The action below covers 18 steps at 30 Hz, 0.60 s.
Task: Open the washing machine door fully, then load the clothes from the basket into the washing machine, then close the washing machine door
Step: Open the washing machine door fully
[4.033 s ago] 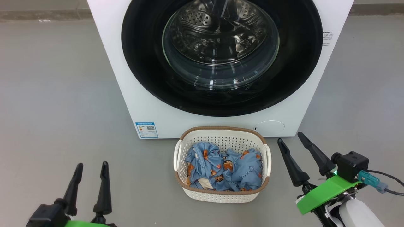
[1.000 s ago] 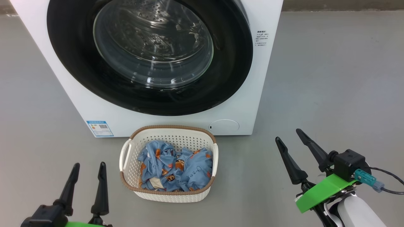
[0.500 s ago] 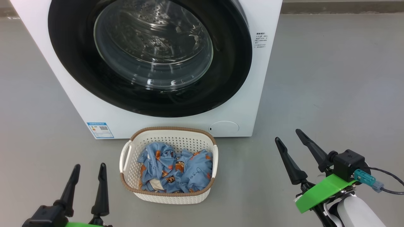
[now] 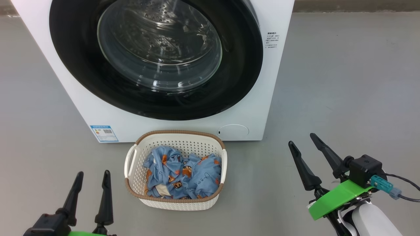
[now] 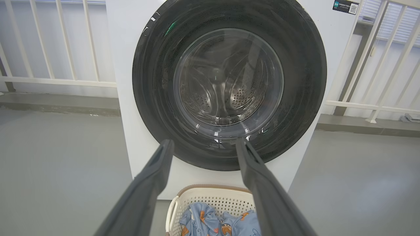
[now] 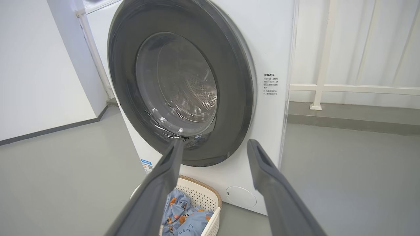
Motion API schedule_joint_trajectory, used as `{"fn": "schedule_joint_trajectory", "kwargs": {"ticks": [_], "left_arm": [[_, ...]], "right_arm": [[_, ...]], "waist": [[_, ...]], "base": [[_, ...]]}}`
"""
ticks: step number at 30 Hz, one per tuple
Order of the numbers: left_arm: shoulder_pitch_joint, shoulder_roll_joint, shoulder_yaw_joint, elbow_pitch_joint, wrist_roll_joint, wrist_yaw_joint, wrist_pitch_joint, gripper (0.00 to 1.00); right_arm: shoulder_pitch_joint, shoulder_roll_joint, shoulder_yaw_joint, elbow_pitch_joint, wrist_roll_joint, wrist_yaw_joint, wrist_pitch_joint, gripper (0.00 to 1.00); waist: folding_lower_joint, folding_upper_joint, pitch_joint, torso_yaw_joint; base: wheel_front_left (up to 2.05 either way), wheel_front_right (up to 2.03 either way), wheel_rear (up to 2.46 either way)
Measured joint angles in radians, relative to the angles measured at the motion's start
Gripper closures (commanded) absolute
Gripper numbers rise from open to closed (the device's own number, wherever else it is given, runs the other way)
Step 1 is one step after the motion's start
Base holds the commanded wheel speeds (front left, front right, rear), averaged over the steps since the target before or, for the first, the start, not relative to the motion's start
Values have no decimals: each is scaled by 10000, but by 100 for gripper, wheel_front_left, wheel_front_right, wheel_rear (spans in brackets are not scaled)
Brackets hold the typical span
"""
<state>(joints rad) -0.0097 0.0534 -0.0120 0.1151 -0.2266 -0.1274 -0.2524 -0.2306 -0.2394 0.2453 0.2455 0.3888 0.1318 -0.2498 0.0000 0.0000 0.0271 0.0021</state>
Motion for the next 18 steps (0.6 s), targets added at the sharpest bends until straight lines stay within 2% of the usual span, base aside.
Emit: {"fn": "schedule_joint_trajectory", "kwargs": {"ticks": [4, 10, 18], "left_arm": [[-2, 2, 21, 52, 38, 0, 0, 0], [-34, 0, 113, 65, 50, 0, 0, 0], [-187, -31, 123, -8, -58, 0, 0, 0]], "right_arm": [[0, 123, -144, 125, 2, 0, 0, 0], [-58, 313, -945, 468, -88, 0, 0, 0], [-950, 506, -1609, 1020, -267, 0, 0, 0]], "waist": [[0, 0, 43, 18], [0, 0, 169, 49], [0, 0, 414, 155]], "base": [[0, 0, 0], [0, 0, 0], [0, 0, 0]]}}
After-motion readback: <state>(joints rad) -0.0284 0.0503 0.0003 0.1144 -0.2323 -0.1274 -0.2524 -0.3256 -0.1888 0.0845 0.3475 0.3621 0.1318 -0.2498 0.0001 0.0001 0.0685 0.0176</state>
